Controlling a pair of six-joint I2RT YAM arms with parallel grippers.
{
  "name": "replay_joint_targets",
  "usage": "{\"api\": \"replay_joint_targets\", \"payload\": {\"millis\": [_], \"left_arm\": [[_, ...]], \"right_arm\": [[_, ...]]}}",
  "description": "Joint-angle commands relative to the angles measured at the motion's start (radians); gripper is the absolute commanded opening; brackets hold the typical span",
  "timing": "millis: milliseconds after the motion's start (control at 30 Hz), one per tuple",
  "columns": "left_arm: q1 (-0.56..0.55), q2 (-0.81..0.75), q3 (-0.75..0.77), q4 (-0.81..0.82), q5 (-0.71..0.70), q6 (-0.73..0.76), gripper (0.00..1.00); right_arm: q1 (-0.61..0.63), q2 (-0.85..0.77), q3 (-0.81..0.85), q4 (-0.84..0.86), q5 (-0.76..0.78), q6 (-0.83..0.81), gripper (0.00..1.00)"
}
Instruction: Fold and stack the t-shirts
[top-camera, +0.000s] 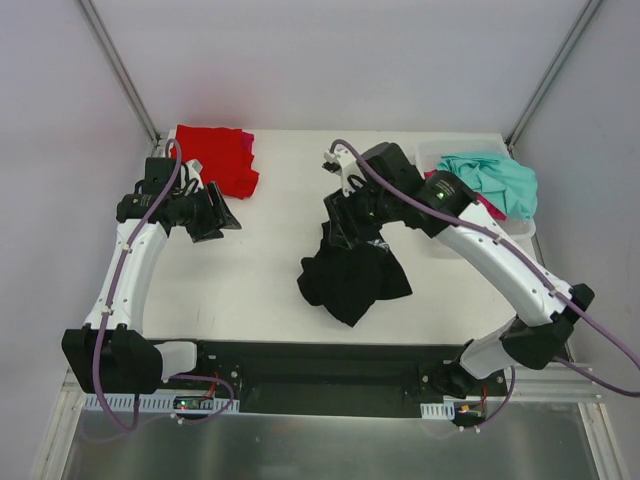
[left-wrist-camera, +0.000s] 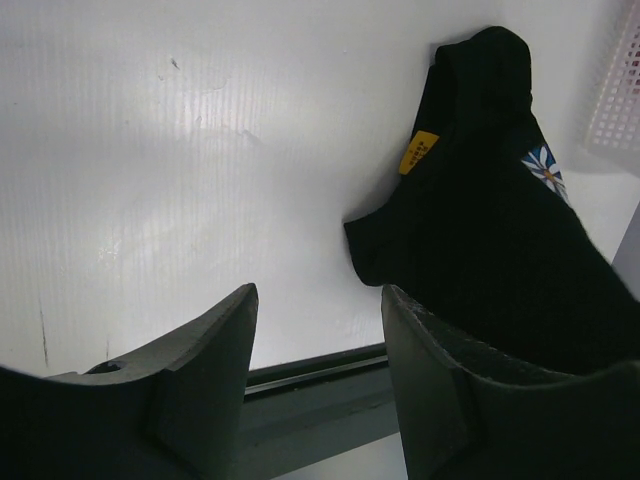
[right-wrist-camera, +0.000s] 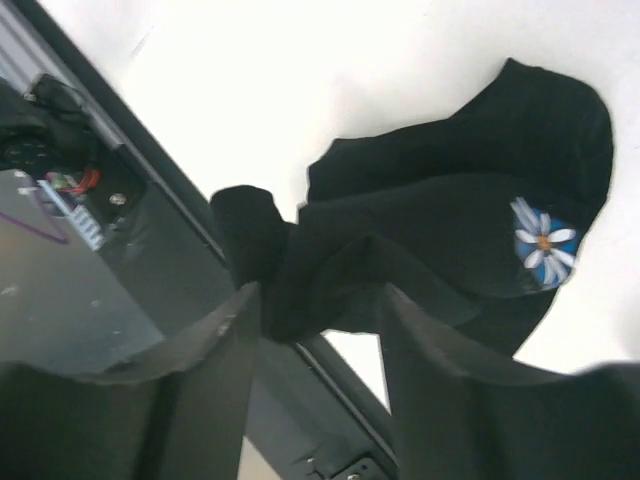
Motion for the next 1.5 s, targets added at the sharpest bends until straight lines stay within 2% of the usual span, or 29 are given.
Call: {"api": "replay_joint_targets", "payload": {"millis": [0, 33, 100, 133, 167, 300, 467, 633, 900, 1233, 1467], "left_arm": [[-0.003, 0.002, 0.015, 0.010, -0.001, -0.005, 0.53], [-0.003, 0.003, 0.015, 0.010, 0.002, -0.005, 0.53], [-0.003, 0.003, 0.015, 0.012, 0.002, -0.005, 0.53], [-0.003, 0.003, 0.015, 0.010, 0.000, -0.005, 0.52], [-0.005, 0.005, 0.013, 0.010, 0.002, -0.005, 0.52], [-0.003, 0.008, 0.018, 0.010, 0.002, -0.002, 0.53], [-0.003, 0.003, 0.021, 0.010, -0.001, 0.002, 0.53], [-0.003, 0.003, 0.018, 0.010, -0.001, 0.001, 0.53], [-0.003, -0.004, 0.018, 0.003, -0.018, 0.008, 0.53], [-0.003, 0.000, 0.017, 0.002, -0.020, 0.002, 0.53], [-0.005, 0.002, 0.017, 0.002, -0.029, 0.004, 0.53]], "right_arm": [[0.004, 0.071, 0.054, -0.047, 0.162, 0.011, 0.57], [-0.001, 0.068, 0.019, -0.039, 0.165, 0.011, 0.73], [-0.008, 0.059, -0.020, -0.013, 0.194, 0.020, 0.76], [-0.019, 0.054, -0.064, -0.002, 0.185, 0.024, 0.87], [-0.027, 0.051, -0.083, 0.017, 0.181, 0.027, 0.88], [-0.076, 0.037, -0.181, 0.042, 0.227, 0.059, 0.89], [-0.255, 0.005, -0.365, 0.120, 0.150, 0.068, 0.88], [-0.459, 0.039, -0.419, 0.150, 0.099, 0.116, 0.86], [-0.559, 0.083, -0.401, 0.105, 0.129, 0.172, 0.84], [-0.603, 0.079, -0.517, 0.090, 0.165, 0.200, 0.83], [-0.665, 0.180, -0.517, 0.105, 0.273, 0.223, 0.82]]}}
